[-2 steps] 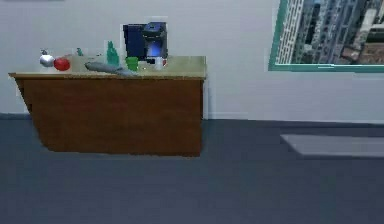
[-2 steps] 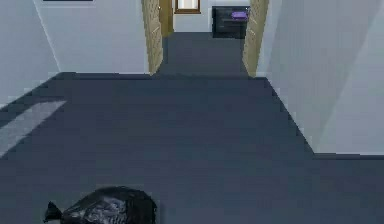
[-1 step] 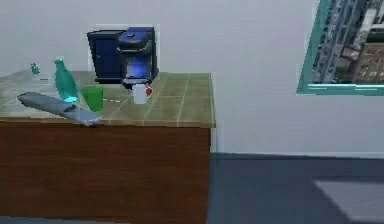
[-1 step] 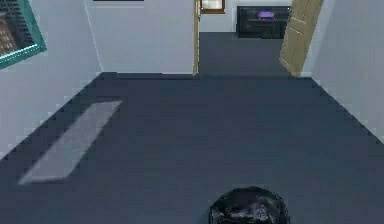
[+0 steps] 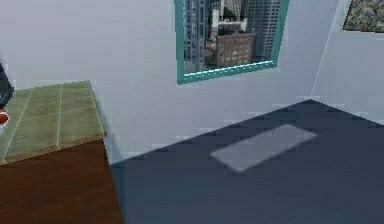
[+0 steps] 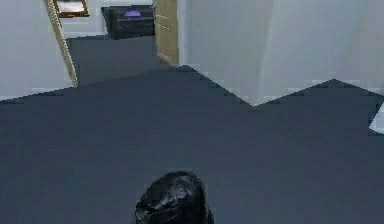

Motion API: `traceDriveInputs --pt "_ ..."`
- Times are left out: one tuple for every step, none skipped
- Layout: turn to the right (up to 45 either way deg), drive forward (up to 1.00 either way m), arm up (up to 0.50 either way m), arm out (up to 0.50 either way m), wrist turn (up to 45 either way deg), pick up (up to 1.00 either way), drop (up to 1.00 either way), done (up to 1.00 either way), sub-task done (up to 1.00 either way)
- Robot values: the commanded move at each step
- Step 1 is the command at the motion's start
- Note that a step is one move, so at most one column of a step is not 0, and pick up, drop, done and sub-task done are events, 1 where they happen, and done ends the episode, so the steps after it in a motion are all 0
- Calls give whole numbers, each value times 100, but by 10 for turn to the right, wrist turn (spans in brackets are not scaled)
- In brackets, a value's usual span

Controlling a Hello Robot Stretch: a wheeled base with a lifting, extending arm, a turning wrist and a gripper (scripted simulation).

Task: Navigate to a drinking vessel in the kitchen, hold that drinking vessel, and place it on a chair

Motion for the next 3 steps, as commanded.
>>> traceDriveInputs --pt "0 65 0 0 0 0 0 0 0" --pt "-450 0 0 0 0 0 0 0 0" --pt "-450 0 0 0 0 0 0 0 0"
